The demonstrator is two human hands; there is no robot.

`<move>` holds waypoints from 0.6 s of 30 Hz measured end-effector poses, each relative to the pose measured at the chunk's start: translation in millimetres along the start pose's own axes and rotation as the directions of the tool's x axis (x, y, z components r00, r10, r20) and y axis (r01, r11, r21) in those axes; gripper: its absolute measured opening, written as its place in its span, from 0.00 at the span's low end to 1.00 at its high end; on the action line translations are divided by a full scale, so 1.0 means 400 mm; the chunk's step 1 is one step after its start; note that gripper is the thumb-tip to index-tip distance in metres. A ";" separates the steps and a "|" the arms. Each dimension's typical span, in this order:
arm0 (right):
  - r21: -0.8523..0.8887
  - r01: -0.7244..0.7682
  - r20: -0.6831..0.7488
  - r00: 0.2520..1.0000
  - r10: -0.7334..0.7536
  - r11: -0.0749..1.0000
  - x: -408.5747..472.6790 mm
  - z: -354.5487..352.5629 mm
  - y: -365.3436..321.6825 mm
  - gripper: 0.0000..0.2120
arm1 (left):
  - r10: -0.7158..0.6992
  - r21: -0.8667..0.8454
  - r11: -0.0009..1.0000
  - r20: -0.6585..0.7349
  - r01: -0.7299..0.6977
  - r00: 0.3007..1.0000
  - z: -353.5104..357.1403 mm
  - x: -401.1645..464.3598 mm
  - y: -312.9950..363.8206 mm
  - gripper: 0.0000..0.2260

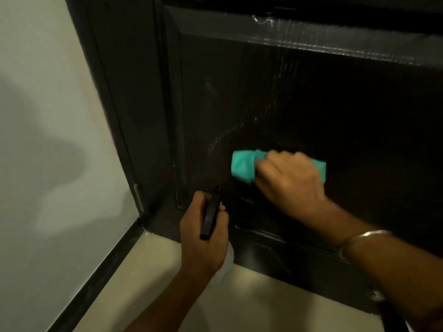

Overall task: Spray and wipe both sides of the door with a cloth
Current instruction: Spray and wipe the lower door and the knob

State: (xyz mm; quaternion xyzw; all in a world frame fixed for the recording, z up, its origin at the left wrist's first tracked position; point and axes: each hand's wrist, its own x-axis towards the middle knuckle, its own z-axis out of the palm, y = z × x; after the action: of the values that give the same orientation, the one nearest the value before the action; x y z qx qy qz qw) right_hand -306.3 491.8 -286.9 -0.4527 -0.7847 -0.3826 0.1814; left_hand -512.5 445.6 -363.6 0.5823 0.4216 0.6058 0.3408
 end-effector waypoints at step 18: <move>-0.135 0.070 -0.273 0.956 -0.105 0.988 0.167 0.041 -0.048 0.08 | -0.021 -0.055 0.998 -0.038 0.019 0.999 -0.049 -0.025 -0.136 0.02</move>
State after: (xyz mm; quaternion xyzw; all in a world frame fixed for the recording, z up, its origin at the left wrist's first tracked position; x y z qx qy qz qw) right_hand -356.6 536.7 -263.9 -0.3694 -0.7453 -0.4983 0.2447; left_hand -535.4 456.7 -416.6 0.5567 0.4172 0.6247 0.3547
